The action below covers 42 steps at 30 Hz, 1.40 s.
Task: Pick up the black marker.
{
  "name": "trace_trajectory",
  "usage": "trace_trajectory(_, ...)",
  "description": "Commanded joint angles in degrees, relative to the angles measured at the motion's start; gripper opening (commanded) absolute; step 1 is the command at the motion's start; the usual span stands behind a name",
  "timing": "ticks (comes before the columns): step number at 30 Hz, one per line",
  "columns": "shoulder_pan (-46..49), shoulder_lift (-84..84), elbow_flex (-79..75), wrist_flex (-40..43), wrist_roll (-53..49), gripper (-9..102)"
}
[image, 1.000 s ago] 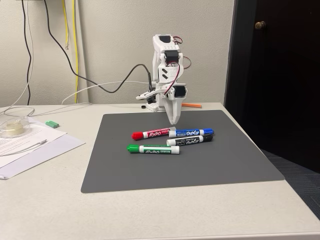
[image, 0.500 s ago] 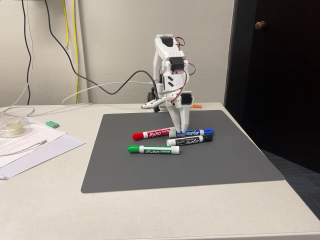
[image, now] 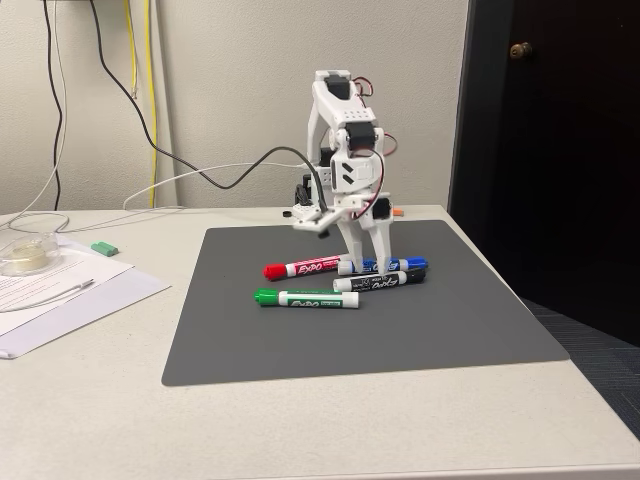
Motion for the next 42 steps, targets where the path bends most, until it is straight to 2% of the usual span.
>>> trace_trajectory(1,-0.7,-1.23,-4.13,0.97,-0.53,24)
trace_trajectory(9,-1.14,-3.78,-4.83,1.14,-2.11,21)
trace_trajectory(16,-1.05,-3.52,-4.83,1.85,-2.81,1)
trace_trajectory(30,-0.44,-0.26,-5.19,2.37,-0.88,0)
trace_trajectory(36,0.26,0.62,-16.79,11.87,3.25,0)
trace_trajectory(42,1.05,-2.11,-42.63,26.81,11.25,0)
